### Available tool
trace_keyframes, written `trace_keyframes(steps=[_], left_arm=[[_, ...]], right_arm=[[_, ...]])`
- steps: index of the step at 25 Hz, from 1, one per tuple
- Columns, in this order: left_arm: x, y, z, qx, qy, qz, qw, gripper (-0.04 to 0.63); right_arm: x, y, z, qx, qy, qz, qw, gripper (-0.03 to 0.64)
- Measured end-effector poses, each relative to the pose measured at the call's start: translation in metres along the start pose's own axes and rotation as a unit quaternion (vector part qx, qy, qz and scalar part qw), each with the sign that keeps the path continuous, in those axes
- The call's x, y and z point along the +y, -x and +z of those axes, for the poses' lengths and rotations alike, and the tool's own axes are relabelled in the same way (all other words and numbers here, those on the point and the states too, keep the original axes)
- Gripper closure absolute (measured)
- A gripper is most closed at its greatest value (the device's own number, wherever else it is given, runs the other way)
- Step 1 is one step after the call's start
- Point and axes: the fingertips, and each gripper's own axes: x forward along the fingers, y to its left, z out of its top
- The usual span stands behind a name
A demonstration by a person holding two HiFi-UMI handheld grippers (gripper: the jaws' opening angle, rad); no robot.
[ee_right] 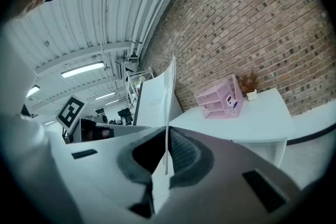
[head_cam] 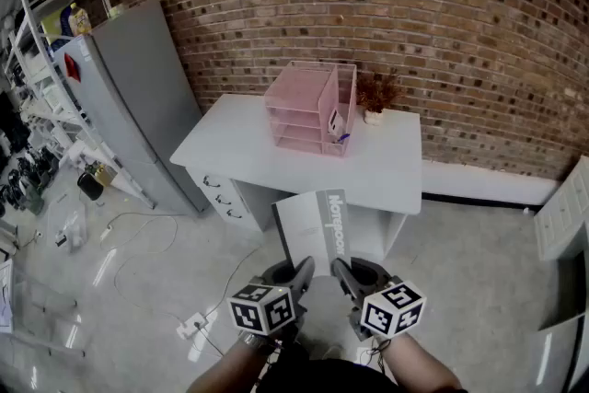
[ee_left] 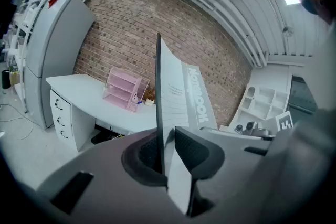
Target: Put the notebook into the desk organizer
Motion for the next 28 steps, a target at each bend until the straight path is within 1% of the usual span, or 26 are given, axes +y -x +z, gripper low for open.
trace_keyframes(steps=[10,16,22,28], left_arm=[[-0.001,-0.005,0.001,0.002,0.002,-0.006,1.0000,0.549],[0.002,-0.007,0.003,0.000,0.003,-0.012,0.9999,0.549],[0.014,-0.005,0.010,0.001,0.009,-0.015,0.9998,0.549],[0.039,-0.002,0.017,0.002,0.020,-0.013,0.9997,0.550]], right_arm=[[-0.005,0.000,0.002,-0.004,-0.005,0.000,1.000,0.604],[-0.006,-0.004,0.003,-0.005,0.002,-0.003,1.000,0.603],[-0.004,-0.018,0.005,-0.002,-0.004,-0.004,1.000,0.604],[0.002,-0.043,0.003,0.005,-0.009,-0.002,1.000,0.604]])
